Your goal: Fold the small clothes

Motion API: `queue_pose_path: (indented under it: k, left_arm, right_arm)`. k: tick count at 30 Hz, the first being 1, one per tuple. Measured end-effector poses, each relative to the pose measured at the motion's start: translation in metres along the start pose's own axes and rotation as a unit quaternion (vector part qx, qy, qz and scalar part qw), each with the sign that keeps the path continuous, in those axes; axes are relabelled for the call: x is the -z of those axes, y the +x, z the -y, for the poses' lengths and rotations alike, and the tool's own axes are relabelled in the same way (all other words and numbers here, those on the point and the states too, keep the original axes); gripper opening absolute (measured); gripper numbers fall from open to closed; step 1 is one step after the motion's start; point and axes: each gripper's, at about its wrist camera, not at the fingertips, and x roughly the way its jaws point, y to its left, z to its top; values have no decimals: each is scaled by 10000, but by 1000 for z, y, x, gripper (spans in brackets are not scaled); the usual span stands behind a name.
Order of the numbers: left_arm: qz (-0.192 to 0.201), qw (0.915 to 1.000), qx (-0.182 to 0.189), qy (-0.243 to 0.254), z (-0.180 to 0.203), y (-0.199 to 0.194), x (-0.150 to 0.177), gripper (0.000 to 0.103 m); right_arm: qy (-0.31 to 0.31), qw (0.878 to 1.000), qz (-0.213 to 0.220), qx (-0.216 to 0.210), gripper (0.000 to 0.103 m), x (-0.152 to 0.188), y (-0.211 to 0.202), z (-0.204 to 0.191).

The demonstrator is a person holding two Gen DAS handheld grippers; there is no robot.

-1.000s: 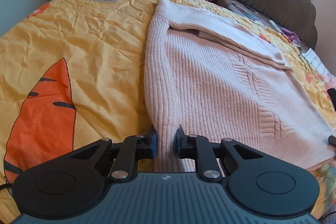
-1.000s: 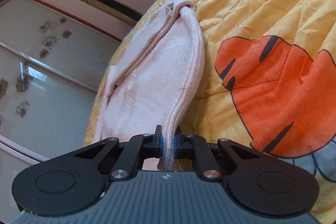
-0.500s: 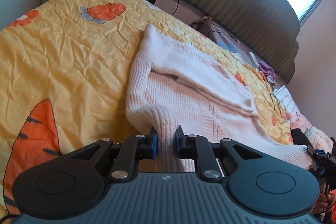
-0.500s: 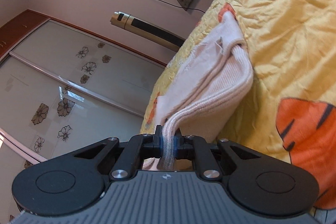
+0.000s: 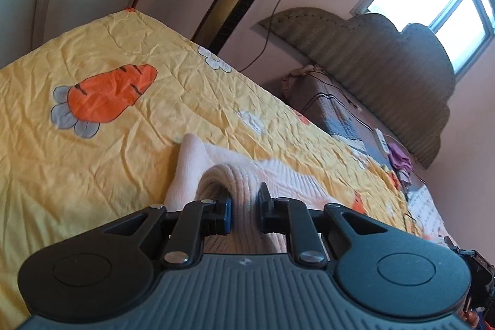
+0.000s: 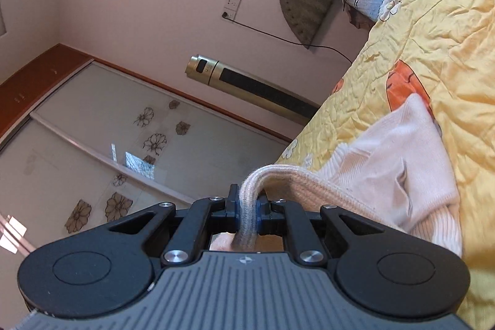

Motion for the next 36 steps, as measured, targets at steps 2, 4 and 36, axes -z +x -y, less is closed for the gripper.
queue_pose_path:
  k: [2,4,36]
  left_arm:
    - [15,9995,-307,45,-1,40,-9,15]
    - [-104,9979,-638,-12,-9,83,-10,15]
    - [-187,9465,-1530,2835,50,159,11,14]
  right_arm:
    - [73,9997,79,240,15,-20,30,19]
    - [221,9983,88,533,15,-37,62,45]
    - [-2160,9221,-1369,2905,18,-40,168,95]
